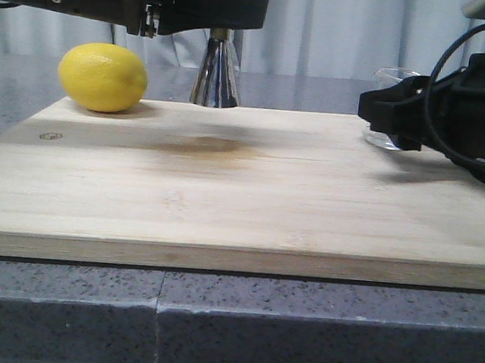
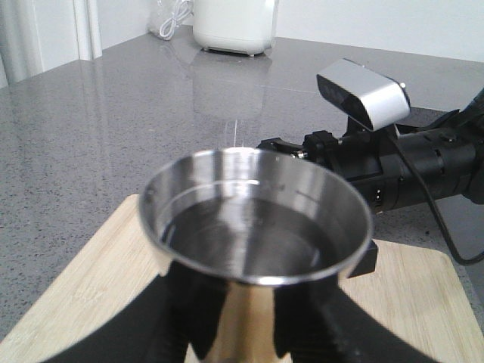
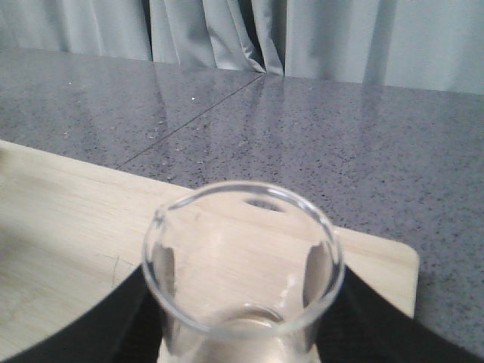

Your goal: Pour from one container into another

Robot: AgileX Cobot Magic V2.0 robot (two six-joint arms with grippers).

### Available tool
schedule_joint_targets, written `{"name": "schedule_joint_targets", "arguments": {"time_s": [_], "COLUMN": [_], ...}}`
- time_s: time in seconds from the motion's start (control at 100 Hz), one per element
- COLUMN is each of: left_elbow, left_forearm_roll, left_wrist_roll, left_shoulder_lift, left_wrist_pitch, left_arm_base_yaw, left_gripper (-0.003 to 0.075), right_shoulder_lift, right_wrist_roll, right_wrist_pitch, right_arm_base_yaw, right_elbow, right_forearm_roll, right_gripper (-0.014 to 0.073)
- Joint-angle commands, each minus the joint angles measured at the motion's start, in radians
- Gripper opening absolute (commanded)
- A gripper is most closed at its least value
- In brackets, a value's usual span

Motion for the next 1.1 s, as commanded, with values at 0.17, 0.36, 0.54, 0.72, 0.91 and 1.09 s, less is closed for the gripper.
{"name": "schedule_joint_targets", "arguments": {"time_s": [0.17,0.36,0.54,0.72,0.91,1.09], "left_elbow": [-0.030,-0.030,-0.030,-0.030,-0.030,-0.030], "left_forearm_roll": [-0.092,-0.092,-0.092,-0.092,-0.092,-0.092], "left_wrist_roll": [-0.008,-0.008,-0.008,-0.008,-0.008,-0.008], "left_shoulder_lift": [-0.053,-0.053,-0.053,-0.053,-0.053,-0.053], "left_wrist_pitch": [0.100,0.100,0.100,0.100,0.100,0.100], "left_arm_base_yaw": [-0.008,-0.008,-0.008,-0.008,-0.008,-0.008], "left_gripper": [0.0242,0.0242,0.0242,0.0242,0.0242,0.0242], "right_shoulder_lift": [-0.027,-0.074,-0.229,-0.447,-0.691,-0.851], "right_wrist_roll": [-0.041,-0.037,0.018,0.066,0.148,0.148], "right_wrist_pitch": [-0.068,0.006,0.248,0.589,0.967,1.312], "right_arm_base_yaw": [-0.005,-0.005,-0.003,-0.003,0.013,0.039], "right_elbow": [-0.021,-0.021,-0.021,-0.021,-0.051,-0.138], "right_forearm_roll": [-0.004,-0.004,-0.004,-0.004,0.000,0.009], "right_gripper": [0.0457,0.0534,0.0534,0.0534,0.0534,0.0534]}}
